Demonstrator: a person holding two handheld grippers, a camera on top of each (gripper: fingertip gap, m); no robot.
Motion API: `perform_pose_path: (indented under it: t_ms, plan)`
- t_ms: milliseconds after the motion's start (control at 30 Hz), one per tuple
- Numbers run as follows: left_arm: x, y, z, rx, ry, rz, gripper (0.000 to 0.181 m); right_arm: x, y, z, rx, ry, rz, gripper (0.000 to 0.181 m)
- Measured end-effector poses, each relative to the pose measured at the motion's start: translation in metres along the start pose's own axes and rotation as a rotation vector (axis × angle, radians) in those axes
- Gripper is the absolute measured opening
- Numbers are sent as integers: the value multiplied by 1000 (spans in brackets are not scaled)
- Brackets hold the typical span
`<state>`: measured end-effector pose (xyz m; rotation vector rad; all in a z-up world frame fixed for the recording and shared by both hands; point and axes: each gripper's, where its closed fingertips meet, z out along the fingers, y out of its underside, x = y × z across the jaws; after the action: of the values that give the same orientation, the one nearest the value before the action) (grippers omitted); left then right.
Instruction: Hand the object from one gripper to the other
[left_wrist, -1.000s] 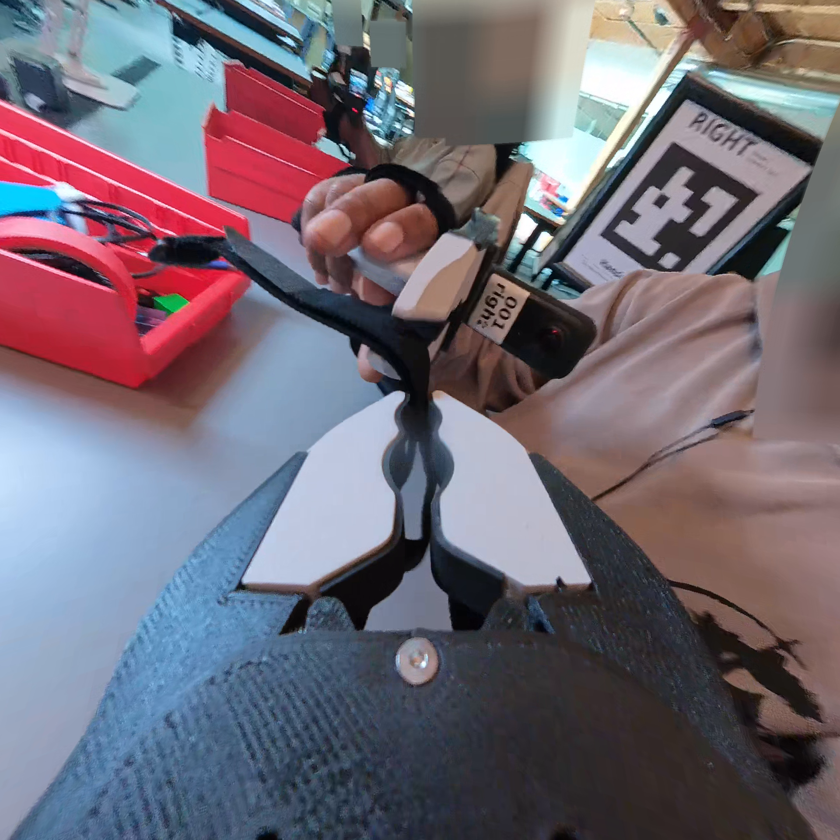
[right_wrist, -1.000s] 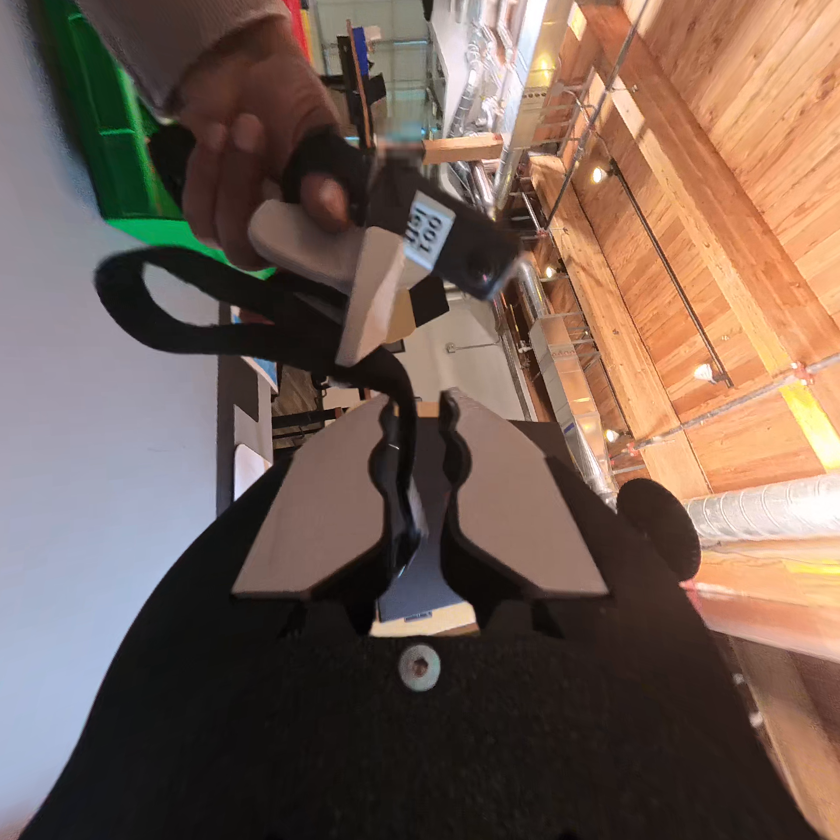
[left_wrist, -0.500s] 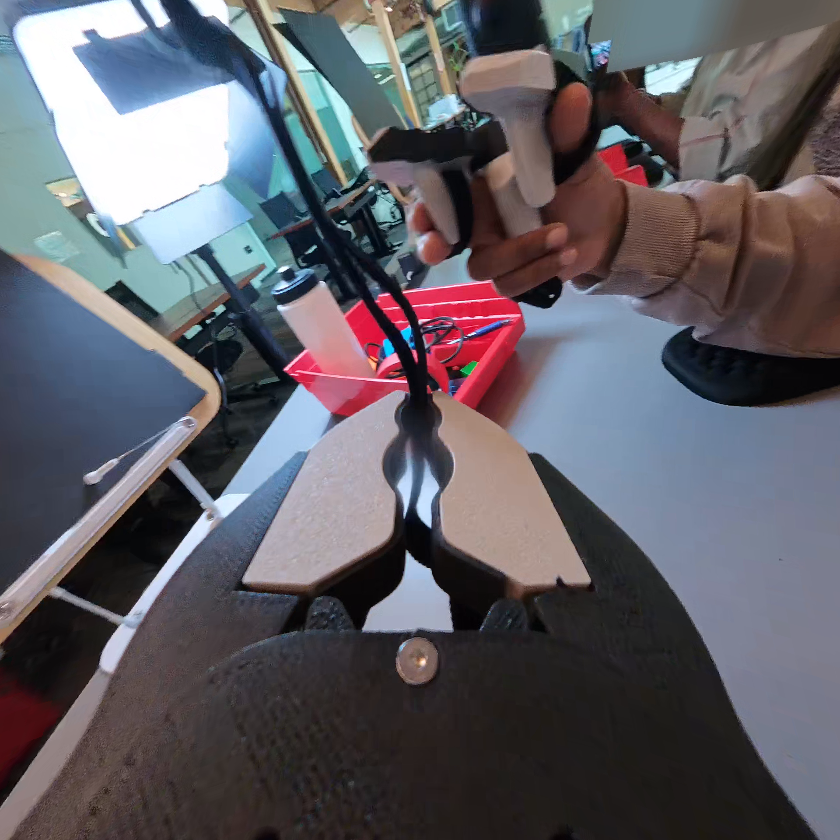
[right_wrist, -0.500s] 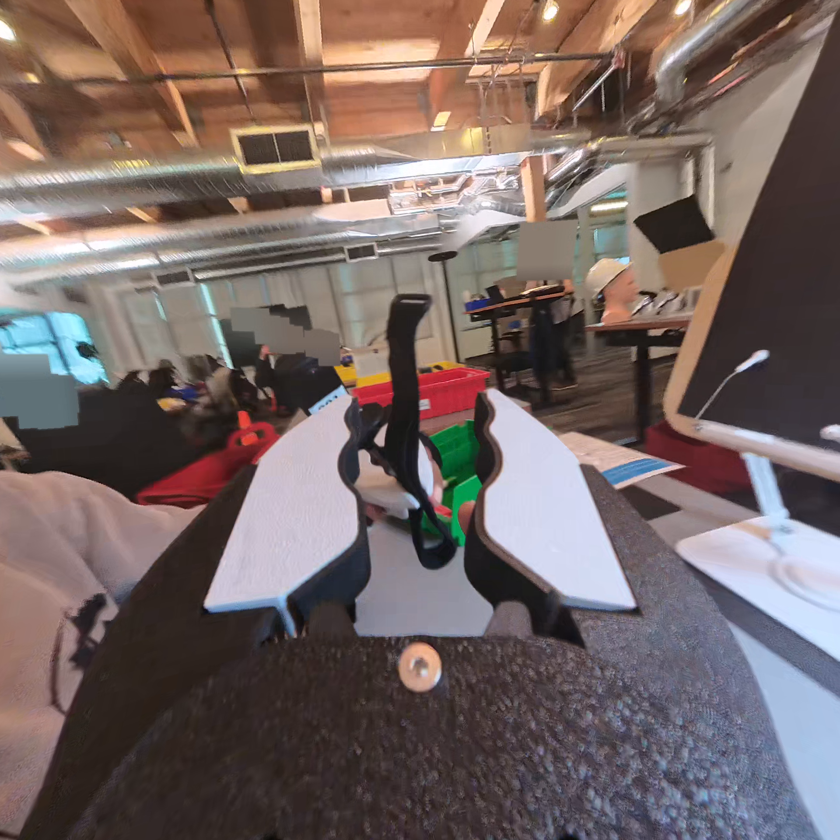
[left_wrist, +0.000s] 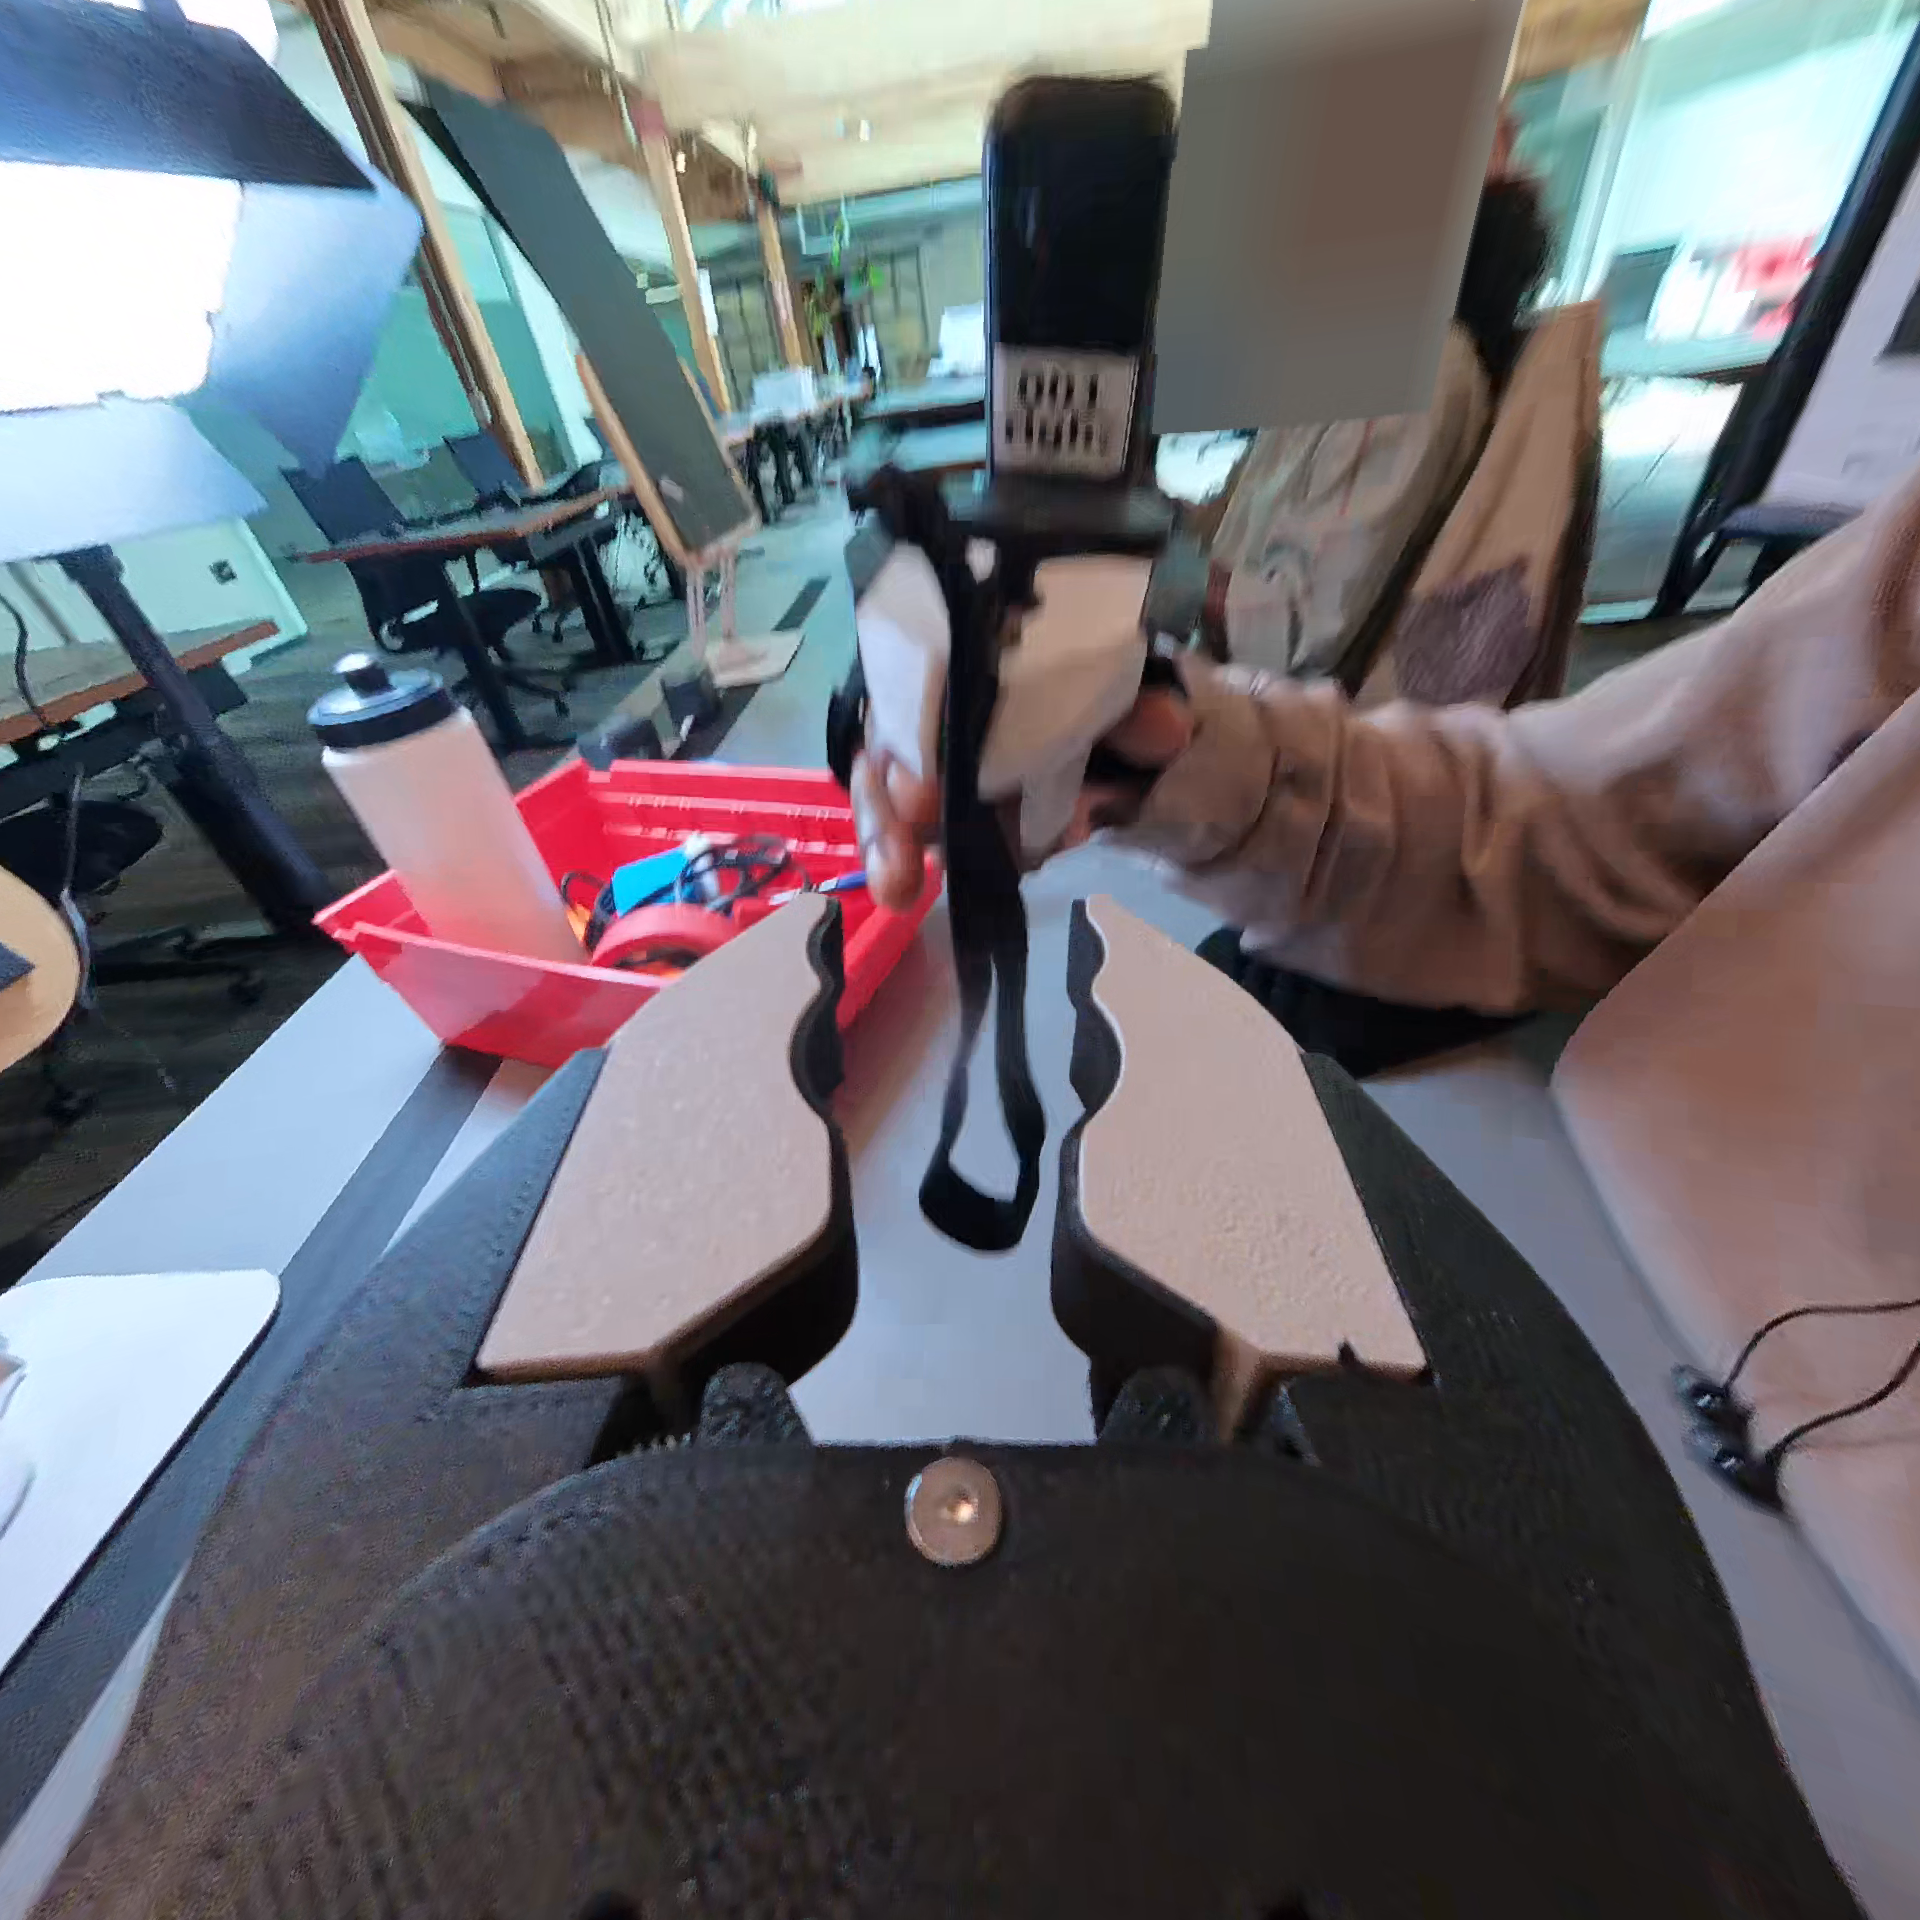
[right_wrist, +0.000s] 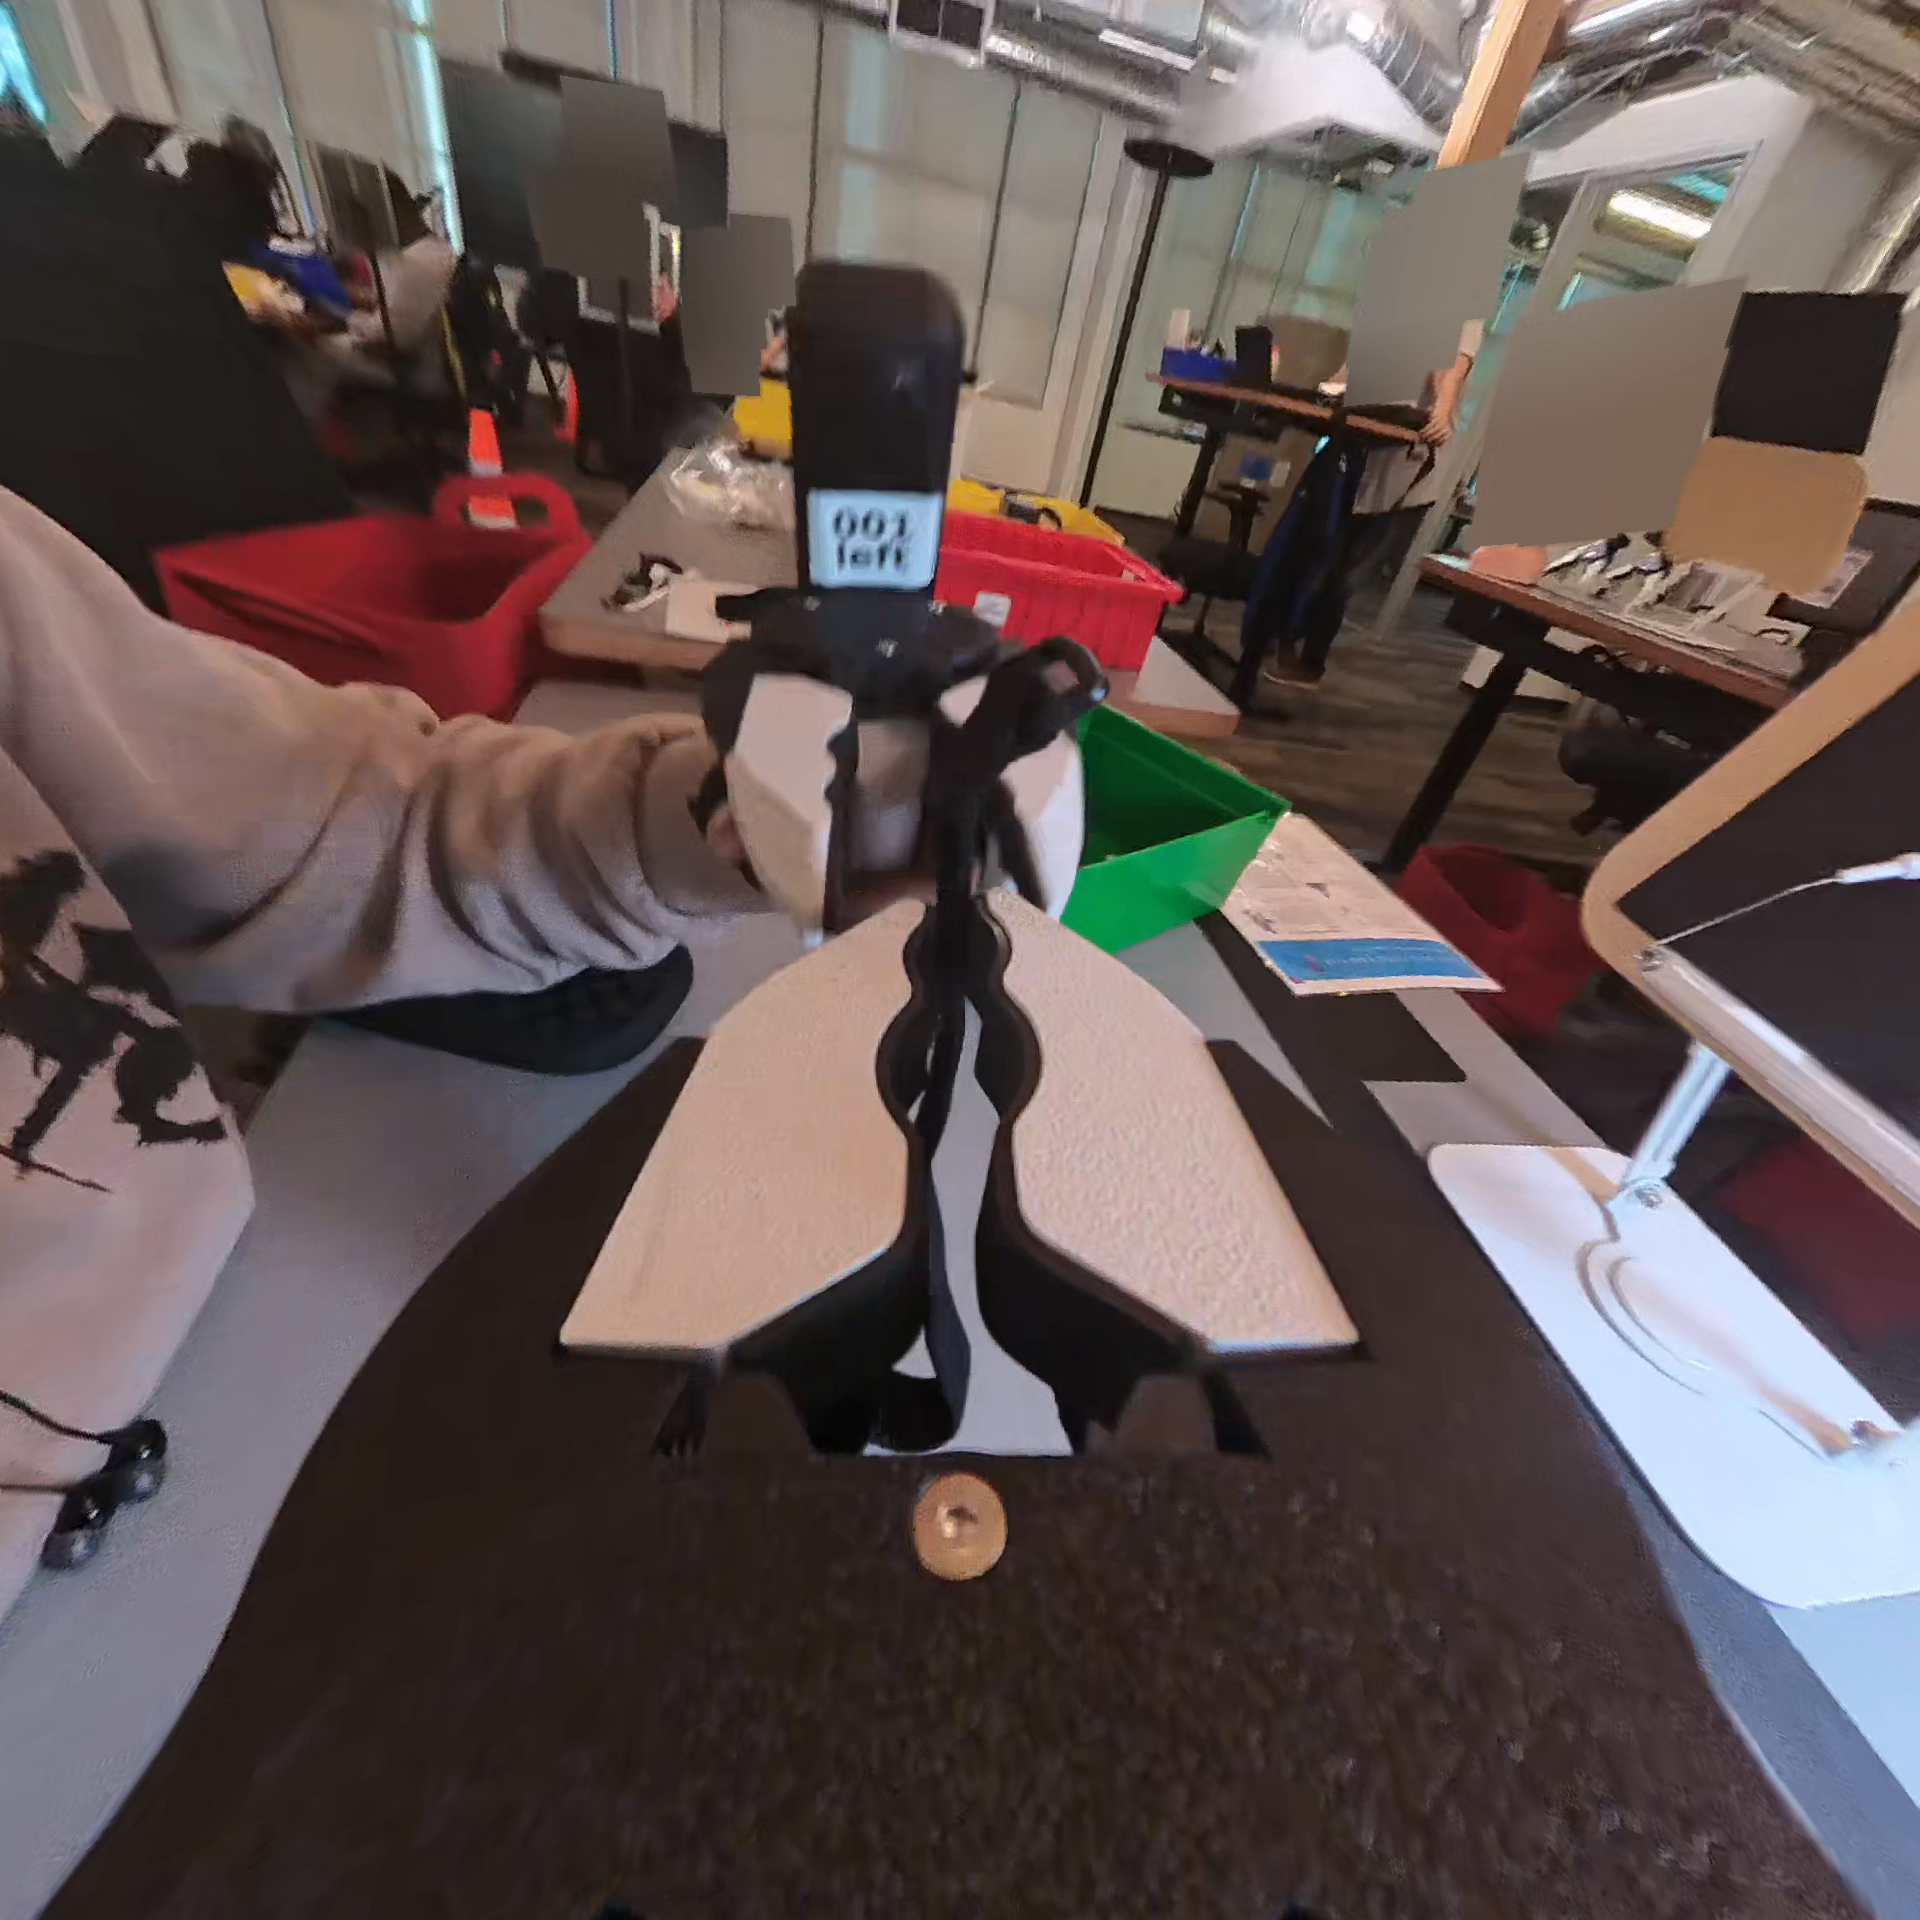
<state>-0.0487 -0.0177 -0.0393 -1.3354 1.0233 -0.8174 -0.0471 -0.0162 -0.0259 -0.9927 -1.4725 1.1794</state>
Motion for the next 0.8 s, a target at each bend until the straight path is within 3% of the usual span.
perform_pose_path:
  t_ms: [100, 133, 200, 300, 433, 600, 667, 733, 800]
  plan:
    - [11, -17, -2, 52, 33, -23, 42, -10, 19, 19, -58, -47, 25, 4]
    - [12, -17, -1, 35, 35, -39, 38, -12, 26, 24, -73, -60, 26, 4]
    - [11, -11, 0, -21, 25, -51, 7, -16, 34, 32, -80, -78, 33, 4]
    - [7, -8, -2, -60, 13, -46, 7, -12, 36, 34, -60, -66, 58, 5]
    - [-1, -27, -14, 18, -29, -73, 7, -7, 48, 28, -109, -76, 61, 55]
    - [-10, -42, -31, 75, -74, -95, 7, -5, 70, 45, -153, -34, 39, 69]
    - [-10, -45, -32, 96, -70, -106, 7, 2, 73, 58, -114, 55, 22, 60]
    - [-10, -46, -31, 106, -67, -129, 6, 6, 74, 64, -75, 124, 14, 5]
    - [-18, -48, -33, 132, -128, -122, 7, 1, 73, 65, -82, 97, -3, 4]
